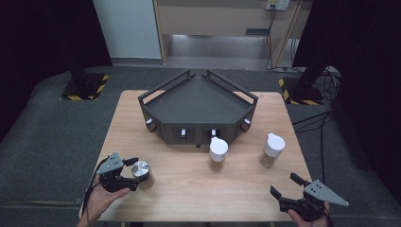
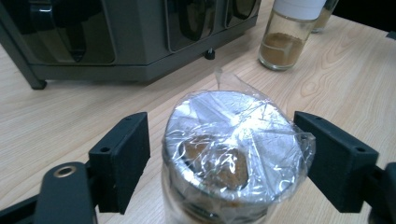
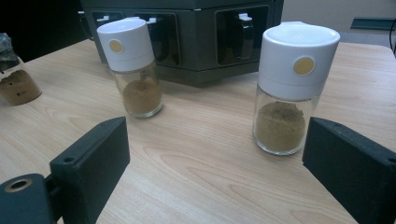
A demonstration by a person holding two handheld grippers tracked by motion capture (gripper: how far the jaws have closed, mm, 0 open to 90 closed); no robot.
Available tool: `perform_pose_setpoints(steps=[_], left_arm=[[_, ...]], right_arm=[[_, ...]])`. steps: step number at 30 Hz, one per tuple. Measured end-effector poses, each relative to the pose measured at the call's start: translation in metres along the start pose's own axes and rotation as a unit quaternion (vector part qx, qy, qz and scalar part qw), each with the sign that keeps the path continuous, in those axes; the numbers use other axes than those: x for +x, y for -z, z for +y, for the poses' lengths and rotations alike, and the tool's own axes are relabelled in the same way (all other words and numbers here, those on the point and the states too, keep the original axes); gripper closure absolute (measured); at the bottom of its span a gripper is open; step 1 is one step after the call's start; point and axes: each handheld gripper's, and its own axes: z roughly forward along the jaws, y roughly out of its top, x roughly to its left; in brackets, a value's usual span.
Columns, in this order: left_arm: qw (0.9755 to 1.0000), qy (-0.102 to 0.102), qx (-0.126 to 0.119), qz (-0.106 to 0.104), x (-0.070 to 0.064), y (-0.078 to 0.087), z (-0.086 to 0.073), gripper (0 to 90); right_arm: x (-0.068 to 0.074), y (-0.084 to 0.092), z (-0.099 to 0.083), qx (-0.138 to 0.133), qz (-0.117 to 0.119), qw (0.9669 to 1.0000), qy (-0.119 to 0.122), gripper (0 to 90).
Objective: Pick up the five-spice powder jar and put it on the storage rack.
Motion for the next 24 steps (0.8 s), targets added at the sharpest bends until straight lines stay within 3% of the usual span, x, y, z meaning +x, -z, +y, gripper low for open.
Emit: perform_pose_setpoints(steps=[4, 7, 14, 24], left_arm=[[1.0, -0.005, -0.006, 0.001, -0.001, -0.003, -0.004, 28.9], [0.9997, -0.023, -0.01, 0.005, -0.004, -0.002, -0.005, 33.1], [0.9993, -0.027, -0.02, 0.018, -0.01, -0.002, -0.009, 33.7], [0.9991, -0.033, -0.024, 0.016, -0.012, 0.0, 0.007, 33.7]], right_arm=[[0.0, -0.001, 0.0, 0.003, 0.001, 1.0, -0.001, 7.5], [0.0, 0.0, 0.0, 0.002, 0.001, 1.0, -0.001, 7.5], [0.0, 0.0, 0.001, 0.003, 0.001, 1.0, 0.0, 7.5], [0.0, -0.001, 0.001, 0.003, 0.003, 1.0, 0.001, 7.7]])
